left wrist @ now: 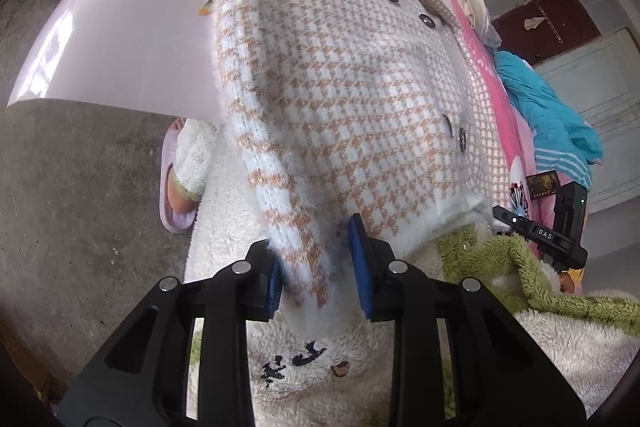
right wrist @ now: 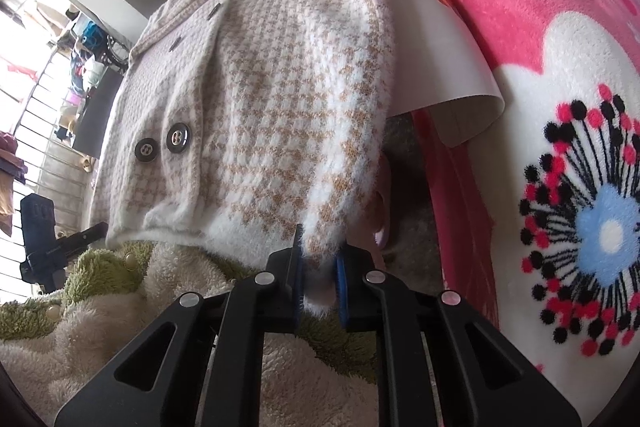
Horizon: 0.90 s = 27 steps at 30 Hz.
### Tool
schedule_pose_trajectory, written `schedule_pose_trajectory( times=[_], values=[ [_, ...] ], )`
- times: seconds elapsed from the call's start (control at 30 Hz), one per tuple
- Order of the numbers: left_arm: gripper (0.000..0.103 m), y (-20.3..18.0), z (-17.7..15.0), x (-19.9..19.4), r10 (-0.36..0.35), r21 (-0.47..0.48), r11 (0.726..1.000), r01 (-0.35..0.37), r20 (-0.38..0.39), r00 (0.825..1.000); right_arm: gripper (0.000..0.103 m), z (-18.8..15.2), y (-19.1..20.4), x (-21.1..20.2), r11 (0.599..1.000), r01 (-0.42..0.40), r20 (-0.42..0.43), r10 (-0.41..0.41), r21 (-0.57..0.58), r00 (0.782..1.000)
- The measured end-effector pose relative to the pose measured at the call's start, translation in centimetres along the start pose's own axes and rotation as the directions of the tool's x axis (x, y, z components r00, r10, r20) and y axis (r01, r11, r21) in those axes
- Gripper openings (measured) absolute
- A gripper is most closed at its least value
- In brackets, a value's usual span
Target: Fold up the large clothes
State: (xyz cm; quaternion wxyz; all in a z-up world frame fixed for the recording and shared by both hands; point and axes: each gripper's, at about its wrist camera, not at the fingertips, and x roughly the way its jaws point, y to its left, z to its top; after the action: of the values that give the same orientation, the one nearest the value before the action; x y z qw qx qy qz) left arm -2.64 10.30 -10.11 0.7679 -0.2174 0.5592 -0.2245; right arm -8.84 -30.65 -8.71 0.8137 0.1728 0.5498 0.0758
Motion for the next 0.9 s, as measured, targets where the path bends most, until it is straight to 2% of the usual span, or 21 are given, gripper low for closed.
schedule_pose_trajectory(
  times=[0.13, 0.2, 0.37, 0.5, 0.6, 0.77, 0.9],
  values=[
    [0.038, -1.0, -0.6, -1.0, -0.022, 0.050, 0.999, 0.023, -0.008, 1.000, 0.013, 0.0, -0.2, 0.3, 1.000, -0.003, -0.007, 0.003, 0.000, 1.000],
    [0.041, -1.3, -1.0, -1.0, -0.011, 0.070, 0.997, 0.013, -0.023, 1.000, 0.013, 0.0, -0.3, 0.3, 1.000, -0.004, -0.012, 0.004, -0.001, 1.000],
    [0.040, -1.2, -1.6, 0.0, 0.050, 0.070, 0.996, -0.047, -0.039, 0.998, 0.013, 0.2, -0.1, 0.5, 1.000, -0.002, -0.013, 0.002, -0.008, 1.000],
    [0.020, -1.4, -1.4, -0.8, 0.058, 0.082, 0.995, -0.059, 0.018, 0.998, 0.012, 0.2, 0.2, -0.5, 1.000, 0.000, 0.023, 0.000, -0.019, 1.000],
    [0.012, -1.8, -1.0, -1.8, 0.063, 0.103, 0.992, -0.068, 0.054, 0.997, 0.011, 0.5, 0.7, -2.0, 0.999, -0.010, 0.067, 0.013, -0.042, 0.998],
    [0.009, -2.9, 0.6, -4.0, 0.024, 0.109, 0.993, -0.038, 0.132, 0.991, 0.010, 2.1, 1.9, -4.8, 0.995, -0.053, 0.152, 0.065, -0.080, 0.986],
    [0.009, -4.2, 2.8, -5.5, -0.009, 0.133, 0.991, -0.019, 0.206, 0.978, 0.010, 4.0, 3.1, -6.0, 0.991, -0.079, 0.208, 0.100, -0.109, 0.973]
  ],
)
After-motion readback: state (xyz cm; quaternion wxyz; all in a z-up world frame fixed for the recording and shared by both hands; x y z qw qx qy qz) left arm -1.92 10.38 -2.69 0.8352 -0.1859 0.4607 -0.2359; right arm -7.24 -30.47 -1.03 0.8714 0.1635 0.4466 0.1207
